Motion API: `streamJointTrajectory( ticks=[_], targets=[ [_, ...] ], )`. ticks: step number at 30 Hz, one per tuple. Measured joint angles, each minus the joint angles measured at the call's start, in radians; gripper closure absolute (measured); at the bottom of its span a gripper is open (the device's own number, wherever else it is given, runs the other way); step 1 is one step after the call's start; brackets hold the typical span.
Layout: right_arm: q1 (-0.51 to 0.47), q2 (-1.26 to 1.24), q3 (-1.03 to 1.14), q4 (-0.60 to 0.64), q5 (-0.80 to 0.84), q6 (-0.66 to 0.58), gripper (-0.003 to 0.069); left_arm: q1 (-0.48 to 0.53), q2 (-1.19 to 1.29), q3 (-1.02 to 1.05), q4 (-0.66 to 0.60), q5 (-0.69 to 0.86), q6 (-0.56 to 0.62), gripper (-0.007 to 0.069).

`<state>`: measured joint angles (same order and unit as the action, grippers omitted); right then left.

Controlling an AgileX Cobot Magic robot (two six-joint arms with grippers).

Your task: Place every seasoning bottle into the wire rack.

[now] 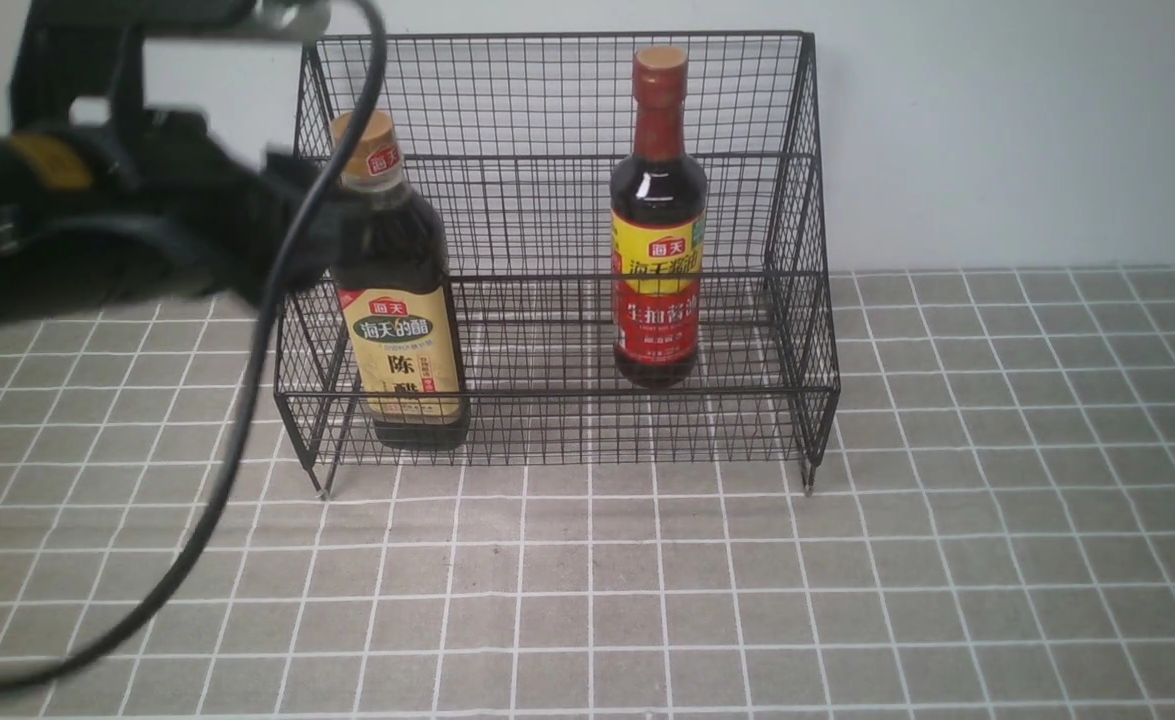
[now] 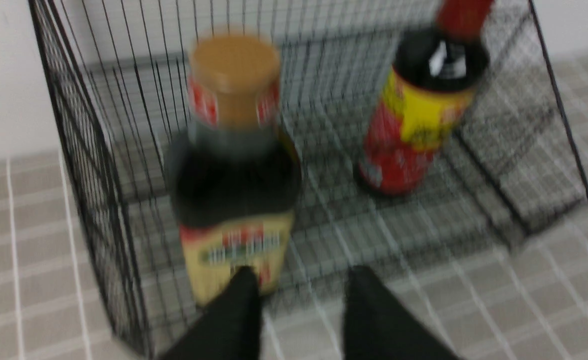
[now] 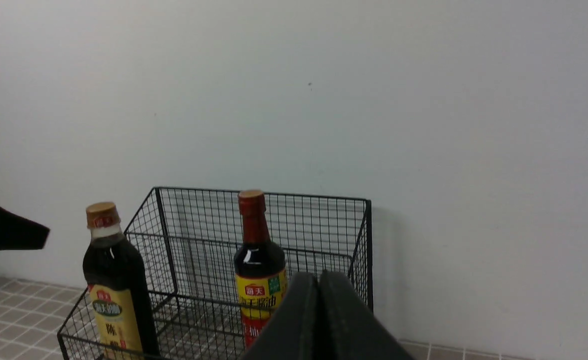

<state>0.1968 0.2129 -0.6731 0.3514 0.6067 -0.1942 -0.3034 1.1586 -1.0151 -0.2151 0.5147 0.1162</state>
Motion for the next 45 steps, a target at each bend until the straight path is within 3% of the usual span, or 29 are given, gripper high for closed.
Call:
streamJointTrajectory(
  ticks=[1, 2, 3, 7, 21, 39, 45],
  targets=[
    [0.0, 0.0, 0.0, 0.0, 0.003, 0.0, 0.0669, 0.0, -0.004, 0.001, 0.002, 0.011, 0.0, 0.0456],
    [0.0, 0.0, 0.0, -0.006, 0.024, 0.0, 0.0669, 0.0, -0.037, 0.006, 0.015, 0.094, -0.002, 0.0553],
    [0.0, 0.0, 0.0, -0.009, 0.04, 0.0, 0.0669, 0.0, -0.054, 0.01, 0.019, 0.115, -0.003, 0.0581],
    [0.0, 0.0, 0.0, -0.024, 0.075, 0.0, 0.0669, 0.0, -0.176, 0.093, 0.02, 0.154, -0.01, 0.0629],
    [0.0, 0.0, 0.0, -0.027, 0.08, -0.002, 0.0669, 0.0, -0.662, 0.563, 0.02, -0.026, -0.097, 0.0631],
    [0.0, 0.0, 0.0, -0.027, 0.08, -0.004, 0.0669, 0.0, -0.764, 0.587, 0.021, -0.03, -0.096, 0.0631],
    [0.0, 0.0, 0.0, -0.028, 0.08, -0.004, 0.0669, 0.0, -0.77, 0.589, 0.086, -0.05, -0.087, 0.0631]
  ],
)
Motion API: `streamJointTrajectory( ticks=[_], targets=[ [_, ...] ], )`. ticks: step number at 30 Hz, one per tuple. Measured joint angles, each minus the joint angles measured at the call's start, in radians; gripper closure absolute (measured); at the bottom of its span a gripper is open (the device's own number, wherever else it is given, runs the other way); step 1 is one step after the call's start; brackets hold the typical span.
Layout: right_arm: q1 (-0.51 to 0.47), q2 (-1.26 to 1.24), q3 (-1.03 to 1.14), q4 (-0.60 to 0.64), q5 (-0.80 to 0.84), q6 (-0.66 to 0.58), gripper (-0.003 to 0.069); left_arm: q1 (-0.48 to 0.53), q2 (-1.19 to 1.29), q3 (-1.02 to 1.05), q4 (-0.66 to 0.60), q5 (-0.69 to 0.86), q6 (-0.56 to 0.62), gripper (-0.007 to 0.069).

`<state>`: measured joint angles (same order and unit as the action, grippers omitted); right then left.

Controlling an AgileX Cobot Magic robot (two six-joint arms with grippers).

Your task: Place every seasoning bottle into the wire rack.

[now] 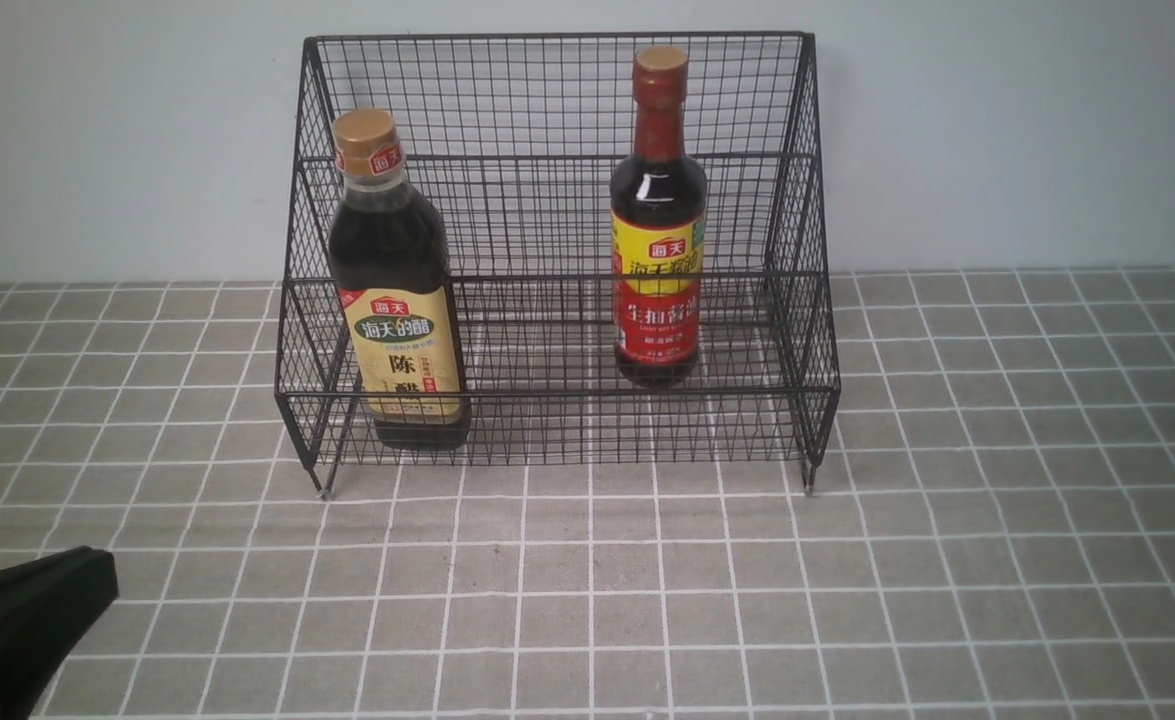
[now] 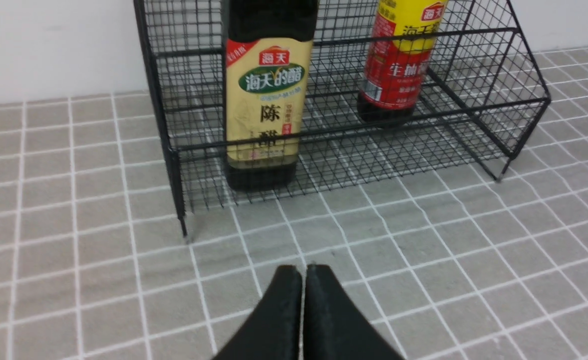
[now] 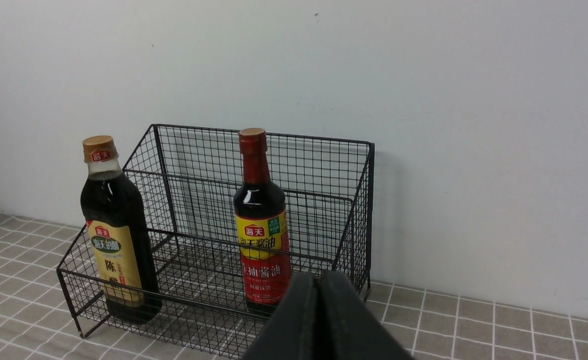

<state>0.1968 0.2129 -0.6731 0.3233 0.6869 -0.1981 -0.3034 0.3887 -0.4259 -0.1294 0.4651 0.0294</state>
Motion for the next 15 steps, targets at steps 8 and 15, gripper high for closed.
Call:
streamJointTrajectory(
  ticks=[8, 15],
  targets=[
    [0.0, 0.0, 0.0, -0.002, 0.002, 0.0, 0.0669, 0.125, -0.164, 0.135, 0.059, -0.109, 0.001, 0.0631],
    [0.0, 0.0, 0.0, -0.001, 0.004, 0.0, 0.0669, 0.259, -0.36, 0.389, 0.073, -0.232, 0.001, 0.0631]
  ],
)
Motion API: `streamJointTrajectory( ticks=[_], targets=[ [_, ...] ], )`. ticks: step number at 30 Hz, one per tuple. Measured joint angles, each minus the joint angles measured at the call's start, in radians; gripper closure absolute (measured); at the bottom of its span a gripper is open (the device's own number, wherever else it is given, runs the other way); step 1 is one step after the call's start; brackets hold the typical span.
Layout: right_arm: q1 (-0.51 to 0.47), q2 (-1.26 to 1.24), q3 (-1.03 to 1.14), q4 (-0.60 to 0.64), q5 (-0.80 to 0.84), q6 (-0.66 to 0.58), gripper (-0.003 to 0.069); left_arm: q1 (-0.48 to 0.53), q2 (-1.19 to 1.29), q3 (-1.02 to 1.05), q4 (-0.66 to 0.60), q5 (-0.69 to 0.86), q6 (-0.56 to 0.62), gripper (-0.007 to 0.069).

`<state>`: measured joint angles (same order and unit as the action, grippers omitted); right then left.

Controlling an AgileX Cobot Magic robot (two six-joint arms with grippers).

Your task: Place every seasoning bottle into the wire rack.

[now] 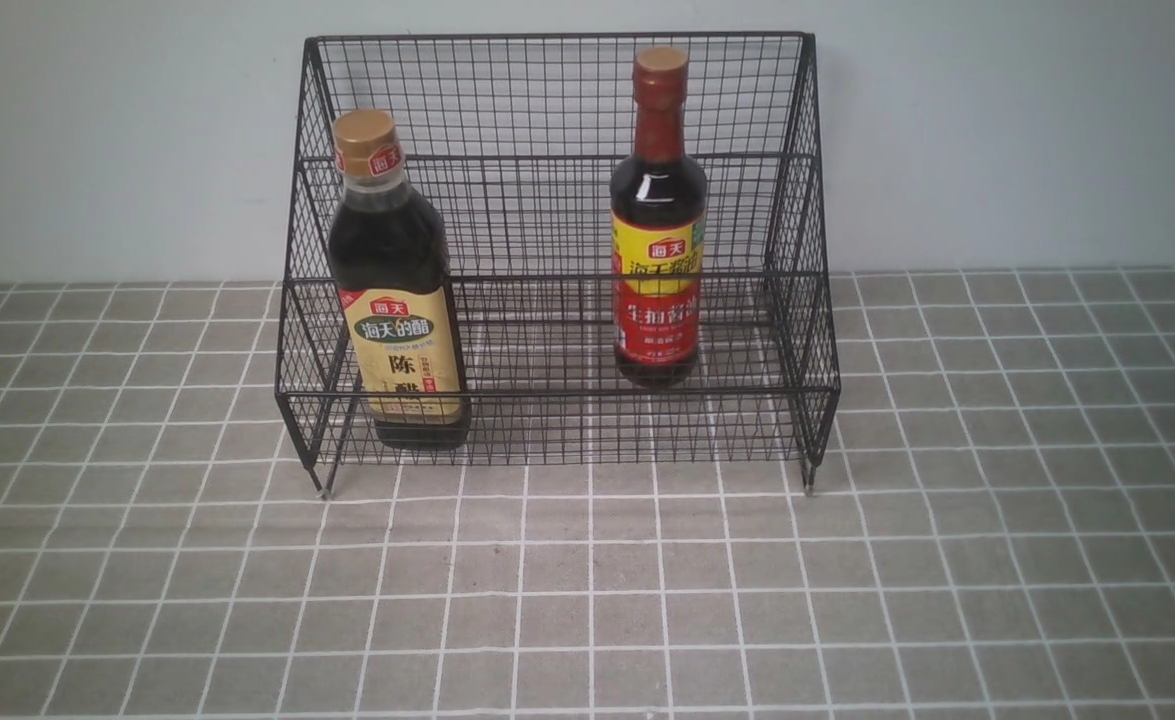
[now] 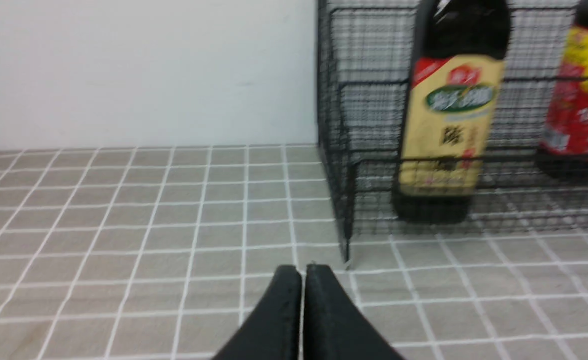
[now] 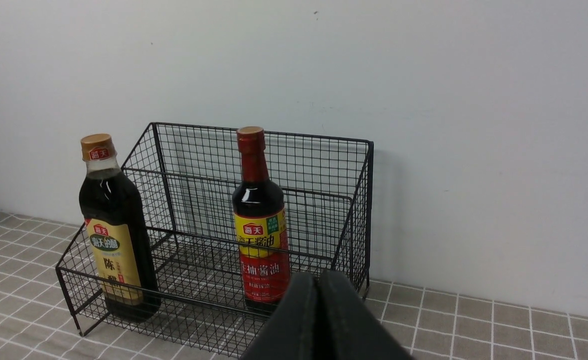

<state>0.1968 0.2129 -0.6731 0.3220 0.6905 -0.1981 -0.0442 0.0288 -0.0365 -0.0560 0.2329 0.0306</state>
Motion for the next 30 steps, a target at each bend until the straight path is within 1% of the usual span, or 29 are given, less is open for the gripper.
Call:
streamJointTrajectory(
  ticks=[2, 5, 10, 30],
  targets=[
    [0.0, 0.0, 0.0, 0.0, 0.001, 0.0, 0.0669, 0.007, -0.031, 0.051, 0.012, -0.006, 0.0, 0.0631],
    [0.0, 0.0, 0.0, 0.002, 0.004, 0.0, 0.0669, 0.01, -0.04, 0.064, 0.021, 0.021, 0.003, 0.0631],
    [0.0, 0.0, 0.001, 0.002, 0.017, 0.006, 0.0669, 0.01, -0.04, 0.065, 0.043, 0.132, 0.007, 0.0631],
    [0.0, 0.0, 0.001, -0.001, 0.047, 0.008, 0.0669, 0.01, -0.04, 0.065, 0.044, 0.135, 0.008, 0.0631]
  ],
)
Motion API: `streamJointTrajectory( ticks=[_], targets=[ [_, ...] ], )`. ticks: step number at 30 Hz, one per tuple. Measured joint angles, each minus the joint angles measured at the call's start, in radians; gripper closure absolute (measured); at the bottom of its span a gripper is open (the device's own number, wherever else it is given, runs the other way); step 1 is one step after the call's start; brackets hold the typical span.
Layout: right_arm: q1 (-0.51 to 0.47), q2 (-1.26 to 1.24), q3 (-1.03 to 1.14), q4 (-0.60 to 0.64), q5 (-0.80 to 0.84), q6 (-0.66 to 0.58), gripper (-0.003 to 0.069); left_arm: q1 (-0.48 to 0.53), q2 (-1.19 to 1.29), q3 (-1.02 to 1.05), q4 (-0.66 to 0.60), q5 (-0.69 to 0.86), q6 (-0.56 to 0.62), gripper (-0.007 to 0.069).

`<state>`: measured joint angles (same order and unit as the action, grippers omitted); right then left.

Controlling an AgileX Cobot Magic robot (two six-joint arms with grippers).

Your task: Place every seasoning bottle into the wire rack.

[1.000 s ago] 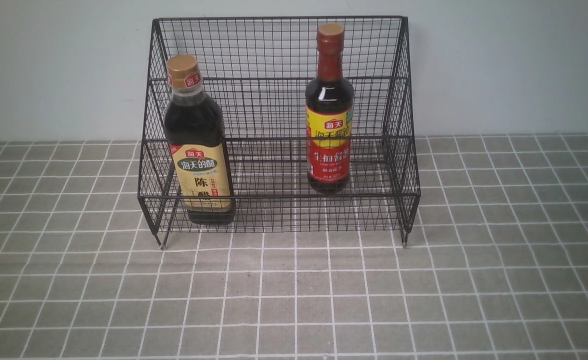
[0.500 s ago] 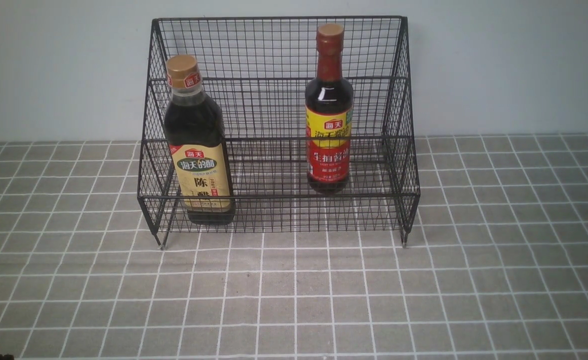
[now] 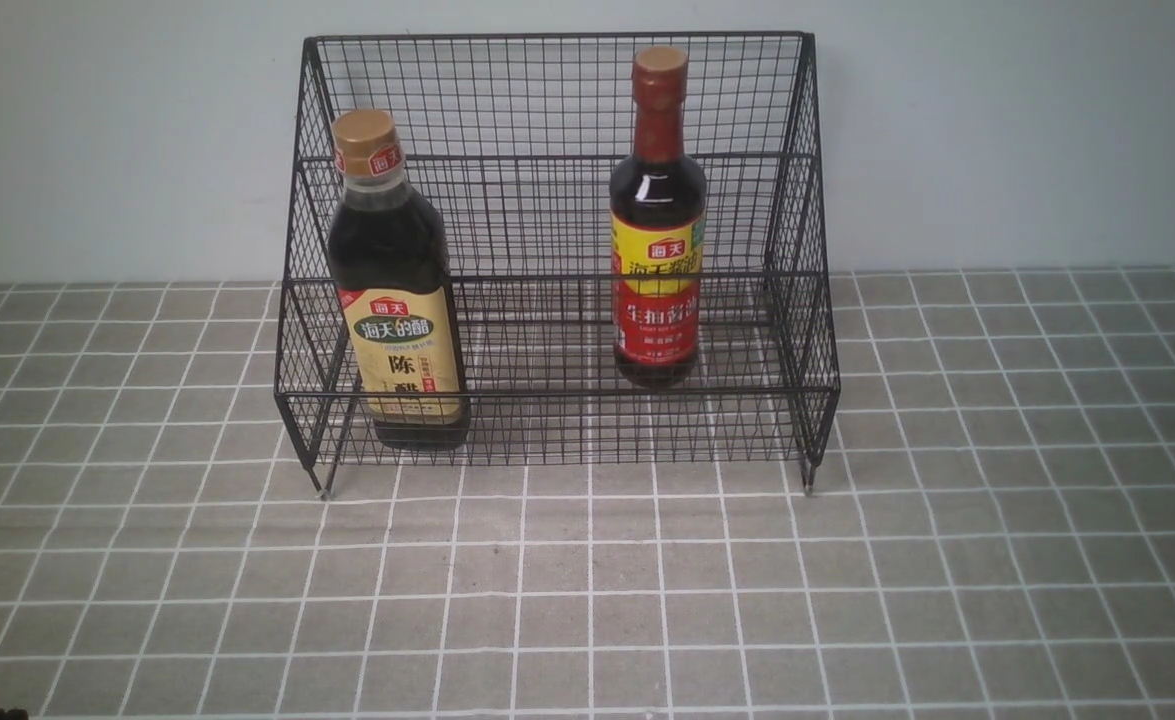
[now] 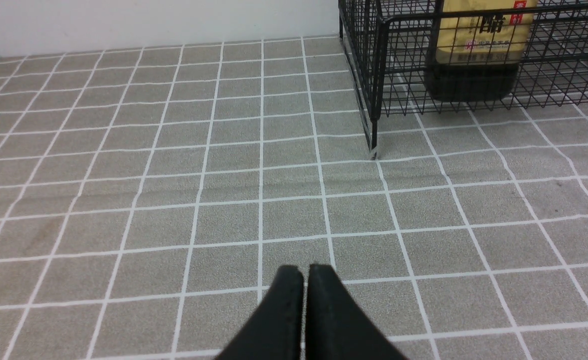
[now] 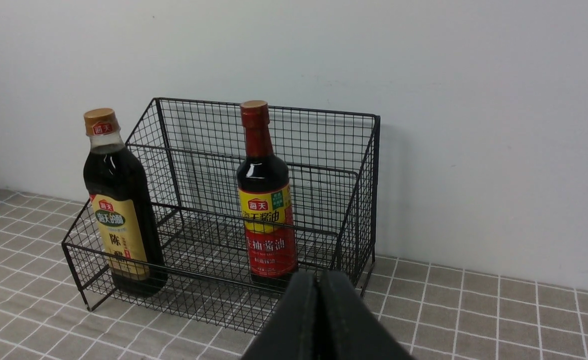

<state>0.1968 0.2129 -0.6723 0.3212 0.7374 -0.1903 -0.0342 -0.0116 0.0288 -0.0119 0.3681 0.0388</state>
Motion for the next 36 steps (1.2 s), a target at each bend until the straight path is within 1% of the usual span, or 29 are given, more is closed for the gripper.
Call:
streamJointTrajectory(
  ticks=[18, 22, 25, 29, 30, 31, 34, 36],
  targets=[
    [0.0, 0.0, 0.0, 0.0, 0.002, 0.0, 0.0669, 0.0, 0.0, 0.0, 0.0, 0.0, 0.0, 0.0631],
    [-0.001, 0.0, 0.006, -0.022, -0.003, -0.026, 0.0669, 0.0, 0.0, 0.0, 0.0, 0.0, 0.0, 0.0631],
    [-0.03, -0.013, 0.054, -0.023, -0.073, -0.05, 0.0669, 0.0, 0.0, 0.0, 0.0, 0.0, 0.0, 0.0631],
    [-0.128, -0.042, 0.194, -0.023, -0.247, -0.112, 0.0669, 0.0, 0.0, 0.0, 0.0, 0.001, 0.0, 0.0631],
    [-0.138, -0.045, 0.213, -0.024, -0.255, -0.115, 0.0669, 0.0, 0.0, 0.0, 0.0, 0.001, 0.0, 0.0631],
    [-0.163, -0.051, 0.271, -0.024, -0.313, -0.128, 0.0669, 0.0, 0.0, 0.0, 0.0, 0.001, 0.0, 0.0631],
    [-0.187, -0.068, 0.388, -0.024, -0.375, -0.134, 0.0669, 0.0, 0.0, 0.0, 0.0, 0.001, 0.0, 0.0631],
    [-0.189, -0.1, 0.514, -0.024, -0.4, -0.137, 0.0669, 0.0, 0.0, 0.0, 0.0, 0.001, 0.0, 0.0631]
  ],
)
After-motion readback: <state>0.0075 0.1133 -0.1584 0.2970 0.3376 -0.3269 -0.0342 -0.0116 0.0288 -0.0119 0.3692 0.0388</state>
